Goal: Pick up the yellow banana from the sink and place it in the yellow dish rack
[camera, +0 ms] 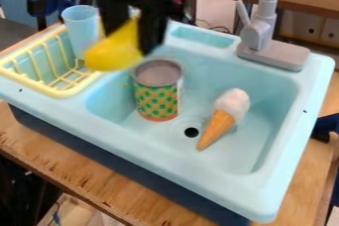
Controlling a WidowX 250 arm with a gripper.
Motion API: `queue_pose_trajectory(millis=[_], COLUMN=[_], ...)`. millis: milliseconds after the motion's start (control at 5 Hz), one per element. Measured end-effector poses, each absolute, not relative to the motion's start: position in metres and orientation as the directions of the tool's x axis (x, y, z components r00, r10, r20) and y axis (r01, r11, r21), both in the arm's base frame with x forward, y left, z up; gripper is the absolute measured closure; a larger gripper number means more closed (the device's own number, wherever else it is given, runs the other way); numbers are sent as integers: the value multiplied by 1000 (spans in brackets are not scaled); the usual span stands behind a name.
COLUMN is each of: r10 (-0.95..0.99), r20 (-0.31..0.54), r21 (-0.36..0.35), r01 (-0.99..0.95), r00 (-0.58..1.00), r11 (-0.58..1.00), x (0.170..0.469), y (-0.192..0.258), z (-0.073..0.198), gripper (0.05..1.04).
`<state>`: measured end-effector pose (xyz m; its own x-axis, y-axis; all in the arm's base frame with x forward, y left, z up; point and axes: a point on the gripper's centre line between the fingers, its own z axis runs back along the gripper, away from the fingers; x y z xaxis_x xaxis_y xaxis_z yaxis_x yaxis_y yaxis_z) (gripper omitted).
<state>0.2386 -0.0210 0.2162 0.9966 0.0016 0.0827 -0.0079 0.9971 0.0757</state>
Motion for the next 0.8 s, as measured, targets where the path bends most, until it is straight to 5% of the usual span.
queue_pose_trajectory(millis=[800], r10=[283], r20=[212], r21=[119], r01=[-313], r00=[935], r11=[942], x=[235], y=[67], z=[191], gripper=[516])
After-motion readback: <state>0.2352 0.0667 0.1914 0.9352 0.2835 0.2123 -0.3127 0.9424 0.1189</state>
